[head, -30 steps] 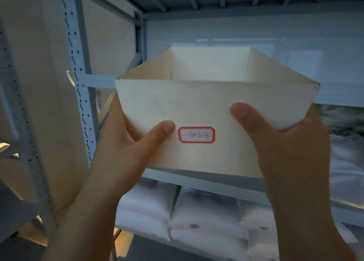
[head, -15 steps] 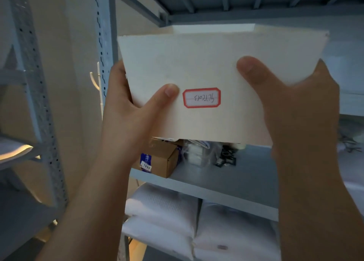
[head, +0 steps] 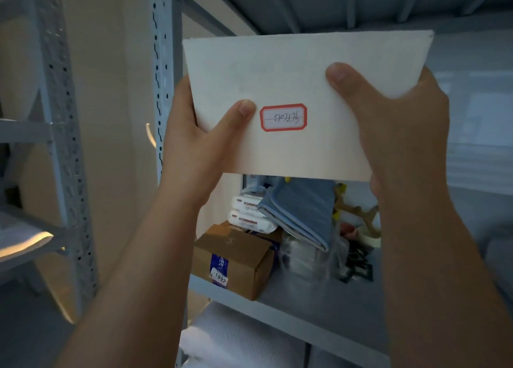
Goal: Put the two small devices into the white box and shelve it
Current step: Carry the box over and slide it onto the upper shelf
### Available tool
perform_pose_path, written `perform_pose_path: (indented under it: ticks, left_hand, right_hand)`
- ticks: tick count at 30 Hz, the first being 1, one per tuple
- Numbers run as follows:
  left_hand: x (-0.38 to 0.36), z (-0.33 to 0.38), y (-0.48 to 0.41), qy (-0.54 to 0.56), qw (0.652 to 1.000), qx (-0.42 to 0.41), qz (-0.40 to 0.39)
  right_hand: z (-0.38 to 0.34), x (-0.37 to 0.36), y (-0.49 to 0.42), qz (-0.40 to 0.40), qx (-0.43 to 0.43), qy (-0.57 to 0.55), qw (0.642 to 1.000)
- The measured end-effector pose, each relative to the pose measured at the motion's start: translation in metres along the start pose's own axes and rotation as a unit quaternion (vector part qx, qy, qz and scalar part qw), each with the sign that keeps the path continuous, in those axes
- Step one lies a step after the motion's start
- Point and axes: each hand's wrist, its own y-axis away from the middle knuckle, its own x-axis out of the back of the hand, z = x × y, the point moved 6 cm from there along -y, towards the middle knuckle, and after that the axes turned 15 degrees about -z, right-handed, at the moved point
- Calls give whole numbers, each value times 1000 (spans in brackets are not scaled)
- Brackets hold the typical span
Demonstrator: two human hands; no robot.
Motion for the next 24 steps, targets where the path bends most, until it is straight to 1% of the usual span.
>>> perform_pose_path:
  ticks: [1, 5, 12, 17, 24]
  left_hand:
    - [2, -7, -6, -5, 1000, 1, 3]
    - [11, -35, -32, -27, 999, -2, 19]
    - [35, -94, -80, -48, 999, 17, 16]
    - [60, -137, -107, -45, 998, 44, 9]
    - [82, -176, -134, -20, 999, 46, -5]
  right_hand:
    - [8, -5, -7, -9, -7, -1, 1000]
    - [32, -26, -35, -2, -17, -3, 1000]
    - [73, -69, -70, 40, -37, 25, 998]
    - [99, -106, -90, 69, -46, 53, 995]
    - [118, -141, -109, 85, -42, 92, 991]
